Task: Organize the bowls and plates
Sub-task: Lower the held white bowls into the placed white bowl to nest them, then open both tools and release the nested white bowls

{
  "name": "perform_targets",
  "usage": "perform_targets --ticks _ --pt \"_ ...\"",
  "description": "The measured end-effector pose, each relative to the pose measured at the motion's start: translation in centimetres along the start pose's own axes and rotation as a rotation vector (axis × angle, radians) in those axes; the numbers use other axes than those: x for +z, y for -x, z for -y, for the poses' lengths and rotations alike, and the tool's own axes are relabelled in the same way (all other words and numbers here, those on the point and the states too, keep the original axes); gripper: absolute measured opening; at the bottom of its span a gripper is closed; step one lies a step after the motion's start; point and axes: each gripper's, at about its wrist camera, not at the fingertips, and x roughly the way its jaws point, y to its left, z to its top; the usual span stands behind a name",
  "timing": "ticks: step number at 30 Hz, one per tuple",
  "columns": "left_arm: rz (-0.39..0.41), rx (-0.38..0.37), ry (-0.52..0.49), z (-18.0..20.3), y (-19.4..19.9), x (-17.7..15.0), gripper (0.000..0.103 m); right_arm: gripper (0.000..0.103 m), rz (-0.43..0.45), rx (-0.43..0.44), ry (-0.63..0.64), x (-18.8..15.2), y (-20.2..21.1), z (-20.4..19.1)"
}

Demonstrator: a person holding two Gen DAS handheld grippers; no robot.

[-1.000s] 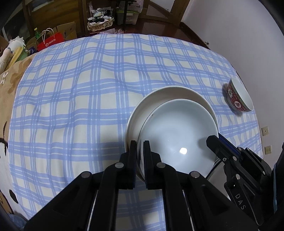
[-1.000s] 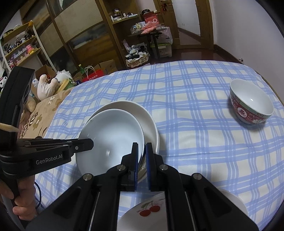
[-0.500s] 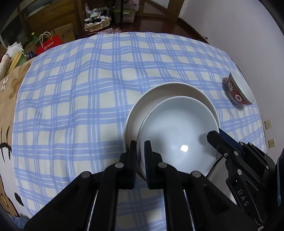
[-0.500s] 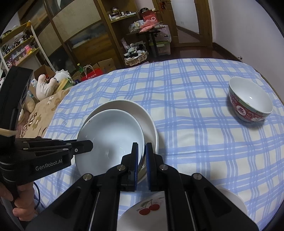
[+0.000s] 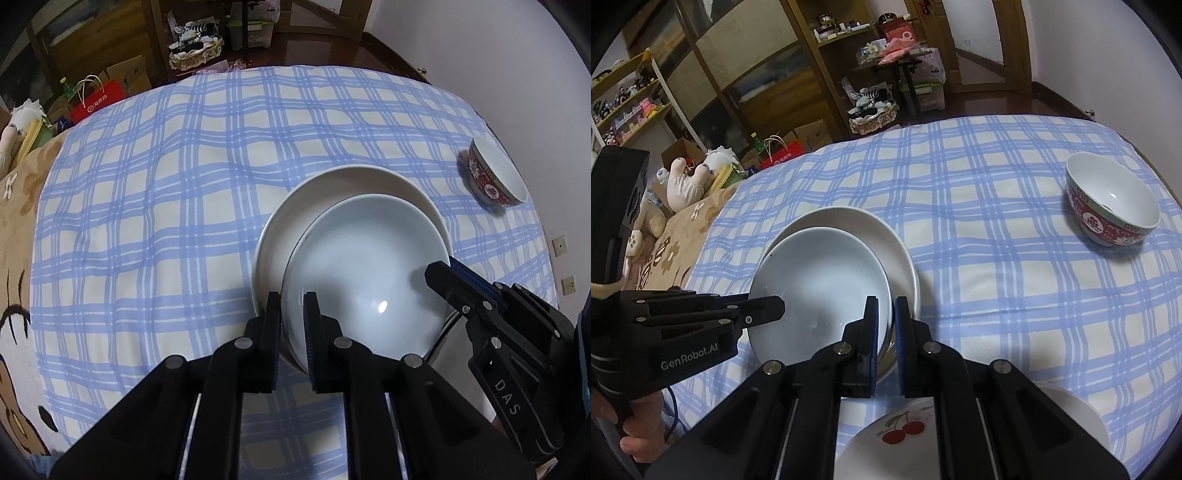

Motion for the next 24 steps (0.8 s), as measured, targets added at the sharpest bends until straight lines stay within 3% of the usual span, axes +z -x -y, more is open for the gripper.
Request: perform_targets --ticks 14,19,22,24 --pt "0.013 0.004 -0.013 -0.3 0.7 -0.1 0.013 0.009 -0.001 0.003 -0.001 -0.2 0.2 -0.2" --pt "0.076 0.06 -0.029 -0.3 2.2 -0.1 0.025 0.009 0.01 0.01 0.005 0.0 0.7 -0.3" --pt "0.076 0.059 -0.017 -0.7 2.4 -0.1 0.026 0.01 0.017 0.008 -0.001 0.0 1.2 -0.2" --pt "0.077 0.056 -0.01 -0.8 2.5 -0.1 0.027 0.025 0.032 -0.006 -0.003 0.2 1.6 0.0"
